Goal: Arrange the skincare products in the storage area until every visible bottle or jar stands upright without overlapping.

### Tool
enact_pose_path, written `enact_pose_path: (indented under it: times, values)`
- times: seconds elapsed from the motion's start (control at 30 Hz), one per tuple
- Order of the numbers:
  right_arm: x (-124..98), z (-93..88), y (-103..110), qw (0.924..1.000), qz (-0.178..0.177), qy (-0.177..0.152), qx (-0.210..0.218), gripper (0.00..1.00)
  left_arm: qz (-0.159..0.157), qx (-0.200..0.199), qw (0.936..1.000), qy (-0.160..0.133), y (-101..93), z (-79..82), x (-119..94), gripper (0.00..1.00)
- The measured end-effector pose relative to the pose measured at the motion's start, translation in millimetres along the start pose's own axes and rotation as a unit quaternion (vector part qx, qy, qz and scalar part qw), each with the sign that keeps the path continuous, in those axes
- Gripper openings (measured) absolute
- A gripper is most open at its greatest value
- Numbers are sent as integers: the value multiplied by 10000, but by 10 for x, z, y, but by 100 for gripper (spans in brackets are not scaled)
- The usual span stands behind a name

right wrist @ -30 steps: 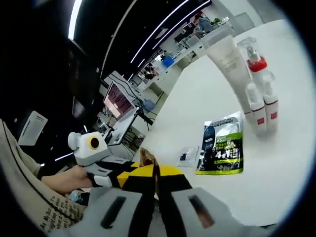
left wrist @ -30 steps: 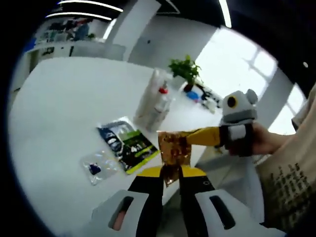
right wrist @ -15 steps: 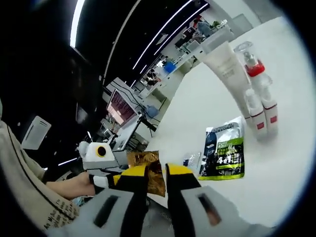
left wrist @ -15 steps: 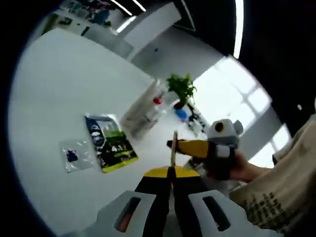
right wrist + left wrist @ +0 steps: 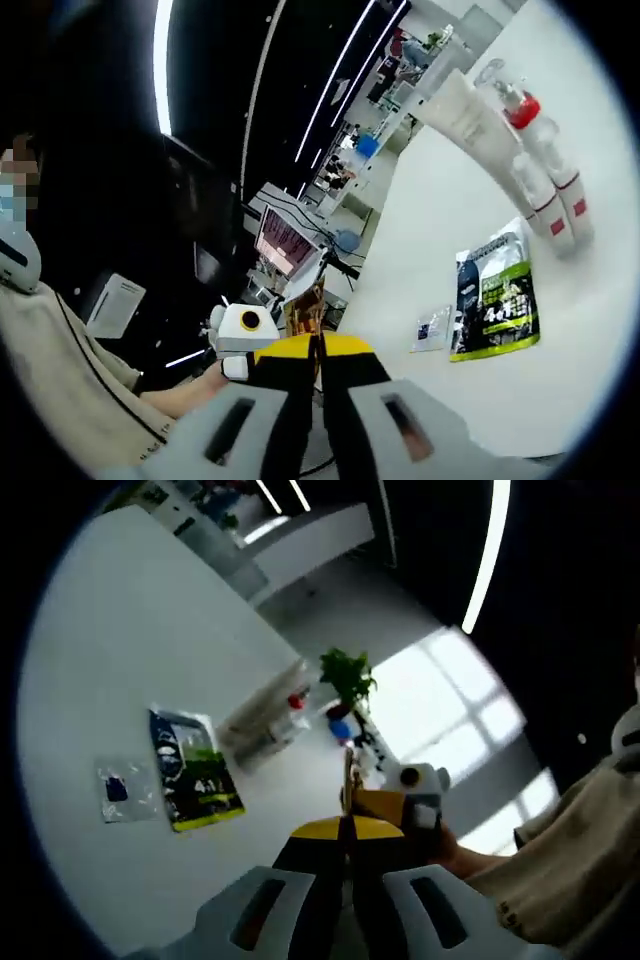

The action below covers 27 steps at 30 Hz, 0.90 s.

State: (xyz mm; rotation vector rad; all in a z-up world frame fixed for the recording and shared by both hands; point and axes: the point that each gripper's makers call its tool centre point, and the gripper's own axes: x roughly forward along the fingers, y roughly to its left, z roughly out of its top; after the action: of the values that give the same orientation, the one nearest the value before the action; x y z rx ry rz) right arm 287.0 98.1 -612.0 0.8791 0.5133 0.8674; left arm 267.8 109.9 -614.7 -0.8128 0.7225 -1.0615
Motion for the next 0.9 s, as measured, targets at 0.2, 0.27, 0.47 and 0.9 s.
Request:
enact_pose_path:
  times: [0.2,0.27,0.47,0.9]
  values:
    - [-9,45,-12,9994,65,-210,264,1,10,-67,9999,-139,-12,59,31,0]
    - [-15,69,-24,9990,55,-276,344,1,59,-27,9998,-202,-3,87,38,0]
    - [-46,132,-82,9983,-38,-397,418,1,176,-54,9995,-269,64,112,21,0]
    - [-14,121,-118,9980,-123,-408,473,1,271,-133,9991,-286,137,85,-6,0]
